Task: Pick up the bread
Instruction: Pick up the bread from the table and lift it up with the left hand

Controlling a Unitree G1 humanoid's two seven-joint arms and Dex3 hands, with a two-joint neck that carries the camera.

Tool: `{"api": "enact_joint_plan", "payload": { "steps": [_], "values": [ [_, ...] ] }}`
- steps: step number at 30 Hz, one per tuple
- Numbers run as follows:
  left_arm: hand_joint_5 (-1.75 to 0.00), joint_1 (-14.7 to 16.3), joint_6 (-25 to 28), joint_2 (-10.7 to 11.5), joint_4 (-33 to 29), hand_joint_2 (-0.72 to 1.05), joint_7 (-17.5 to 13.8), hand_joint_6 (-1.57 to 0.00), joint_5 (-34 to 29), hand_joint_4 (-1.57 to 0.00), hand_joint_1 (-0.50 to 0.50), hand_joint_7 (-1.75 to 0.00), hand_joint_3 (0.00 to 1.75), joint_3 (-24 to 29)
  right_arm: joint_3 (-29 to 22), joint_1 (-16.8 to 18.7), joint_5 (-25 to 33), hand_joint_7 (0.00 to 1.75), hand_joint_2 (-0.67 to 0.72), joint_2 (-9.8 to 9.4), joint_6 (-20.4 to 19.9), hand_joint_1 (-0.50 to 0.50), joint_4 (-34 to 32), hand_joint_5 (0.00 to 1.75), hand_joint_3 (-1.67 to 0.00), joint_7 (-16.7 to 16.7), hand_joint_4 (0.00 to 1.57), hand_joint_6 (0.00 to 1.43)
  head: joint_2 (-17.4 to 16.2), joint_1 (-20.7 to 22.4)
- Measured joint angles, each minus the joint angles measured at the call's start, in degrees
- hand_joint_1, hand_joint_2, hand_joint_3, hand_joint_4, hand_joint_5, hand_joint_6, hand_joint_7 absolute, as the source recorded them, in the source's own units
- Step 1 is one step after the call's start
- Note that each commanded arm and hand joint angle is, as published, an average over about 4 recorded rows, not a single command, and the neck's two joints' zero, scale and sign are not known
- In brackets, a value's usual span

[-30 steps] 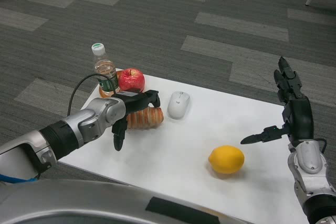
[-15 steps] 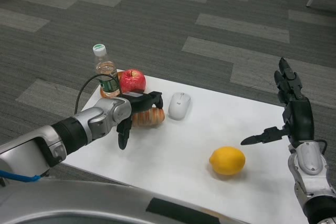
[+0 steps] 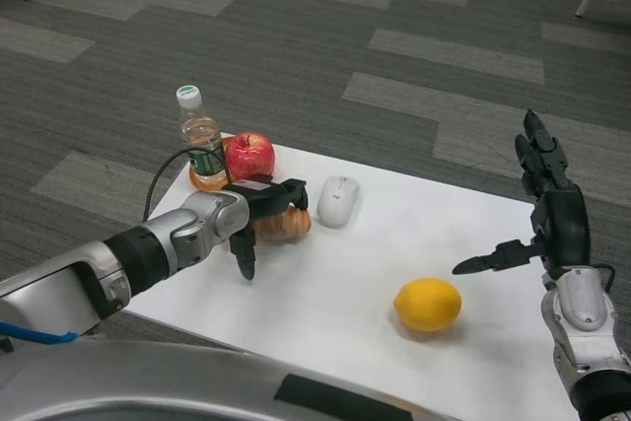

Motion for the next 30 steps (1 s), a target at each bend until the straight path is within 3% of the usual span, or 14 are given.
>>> {"api": "enact_joint_plan", "payload": {
  "steps": [2,5,8,10,13,16,19,21,24,30],
  "values": [
    [-1.64,-0.33,-0.91,-0.27,1.31,0.89,0.56,0.00,-0.04,0.00,0.18,-1.29,0.09,-0.03,-0.01,0.00,0.00,0.00,0.09,0.00,0.00,-0.08,-0.04,0.00,0.00,0.00,0.00,0.00,0.18,-0.13],
    [-1.69,-1.00,-3.07,-0.76,3.54,1.05,1.33,0.00,-0.43,0.00,0.32,-1.43,0.09,0.17,-0.07,0.01,0.00,0.00,0.09,0.00,0.00,-0.08,-0.12,0.00,0.00,0.00,0.00,0.00,0.39,-0.31],
    [-1.75,-1.70,-5.77,-1.75,6.29,1.05,2.15,-0.04,-0.61,0.00,0.36,-1.59,0.09,0.77,-0.21,0.02,0.00,0.00,0.09,0.01,0.00,-0.08,-0.30,0.00,0.00,0.00,0.00,0.00,0.57,-0.36],
    [-1.75,-2.03,-7.92,-2.42,8.37,1.05,2.63,-0.13,-0.64,-0.09,0.37,-1.68,0.09,1.40,-0.29,0.02,0.00,0.00,0.09,0.01,0.00,-0.08,-0.45,0.00,0.00,0.00,0.00,0.00,0.76,-0.34],
    [-1.75,-2.65,-11.30,-3.70,11.88,1.05,2.97,-0.18,-0.98,-0.40,0.34,-1.68,0.09,3.02,-0.35,0.02,0.00,0.00,0.09,0.01,0.00,-0.08,-0.64,0.00,0.00,0.00,0.00,0.00,0.99,-0.27],
    [-1.75,-3.61,-14.32,-5.01,15.92,1.05,3.04,-0.22,-2.40,-0.99,0.33,-1.68,0.09,5.18,-0.38,0.02,0.00,0.00,0.09,0.02,0.00,-0.08,-0.78,0.00,0.00,0.00,0.00,0.00,1.20,-0.29],
    [-1.75,-4.01,-16.62,-5.81,18.62,1.03,2.68,-0.31,-5.99,-1.23,0.38,-1.69,0.07,7.08,-0.42,0.02,0.00,0.00,0.09,0.02,0.00,-0.08,-0.84,0.00,0.00,0.00,0.00,0.00,1.35,-0.36],
    [-1.75,-4.17,-17.85,-6.21,20.36,0.98,1.53,-0.37,-9.58,-1.35,0.42,-1.68,0.07,8.44,-0.48,0.02,0.00,0.00,0.09,0.02,0.00,-0.08,-0.88,0.00,0.00,0.00,0.00,0.00,1.38,-0.39],
    [-1.75,-5.05,-18.31,-6.38,22.29,0.94,-3.00,-0.39,-14.43,-1.46,0.46,-1.68,0.07,9.23,-0.57,0.02,0.00,0.00,0.09,0.02,0.00,-0.08,-0.99,0.00,0.00,0.00,0.00,0.00,1.39,-0.44],
    [-1.75,-5.44,-19.67,-6.56,24.13,0.87,-11.56,-0.38,-21.20,-1.51,0.48,-1.68,0.04,10.47,-0.76,0.02,0.00,0.00,0.09,0.03,0.00,-0.08,-1.12,0.00,0.00,0.00,0.00,0.00,1.37,-0.71]
  ]
}}
